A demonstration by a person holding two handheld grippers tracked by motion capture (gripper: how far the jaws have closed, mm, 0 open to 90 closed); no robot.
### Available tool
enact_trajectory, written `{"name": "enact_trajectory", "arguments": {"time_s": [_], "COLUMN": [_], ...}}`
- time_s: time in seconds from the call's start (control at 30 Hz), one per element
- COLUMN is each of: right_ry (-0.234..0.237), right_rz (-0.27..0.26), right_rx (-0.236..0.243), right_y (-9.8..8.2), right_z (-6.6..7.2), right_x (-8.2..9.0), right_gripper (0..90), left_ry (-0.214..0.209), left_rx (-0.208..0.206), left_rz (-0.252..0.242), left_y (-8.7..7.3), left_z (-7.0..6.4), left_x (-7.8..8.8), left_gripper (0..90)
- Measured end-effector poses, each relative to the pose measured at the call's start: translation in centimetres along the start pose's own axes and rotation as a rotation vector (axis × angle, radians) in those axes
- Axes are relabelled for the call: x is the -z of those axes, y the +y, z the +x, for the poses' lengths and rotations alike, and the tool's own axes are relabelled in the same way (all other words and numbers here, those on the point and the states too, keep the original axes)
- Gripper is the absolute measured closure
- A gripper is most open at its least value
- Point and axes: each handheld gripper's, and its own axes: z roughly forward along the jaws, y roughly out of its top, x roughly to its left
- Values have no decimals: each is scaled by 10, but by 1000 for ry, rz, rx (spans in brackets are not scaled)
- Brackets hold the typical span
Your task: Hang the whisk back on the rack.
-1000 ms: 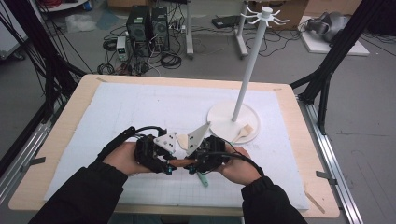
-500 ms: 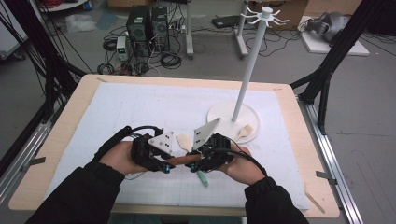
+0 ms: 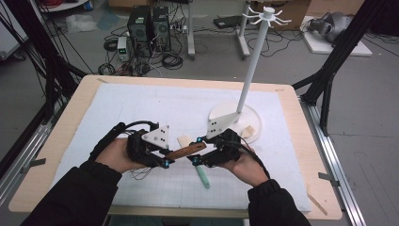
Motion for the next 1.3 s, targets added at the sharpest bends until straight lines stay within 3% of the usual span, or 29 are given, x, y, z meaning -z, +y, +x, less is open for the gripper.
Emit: {"name": "enact_trajectory", "arguments": {"time_s": [0.3,0.53,0.6,0.7,1.0,1.17,1.3], "right_ry": [-11,-10,6,24,19,24,11], "right_rz": [-115,-149,-149,-170,-169,-167,-181], "right_rx": [-40,-56,-52,-72,-29,6,3], "right_y": [3,9,11,14,24,29,31], "right_z": [1,0,1,0,5,7,8], "right_x": [4,2,1,2,8,10,12], "right_gripper": [501,621,694,716,724,724,724], "left_ry": [44,52,51,55,2,-10,-19], "left_rx": [22,16,19,23,46,63,78], "left_rz": [-20,-33,-47,-63,-113,-126,-144], "left_y": [2,6,7,7,8,8,7], "left_z": [3,4,4,4,5,6,7], "left_x": [3,5,6,8,8,6,5], "left_gripper": [717,716,716,716,711,659,659]}}
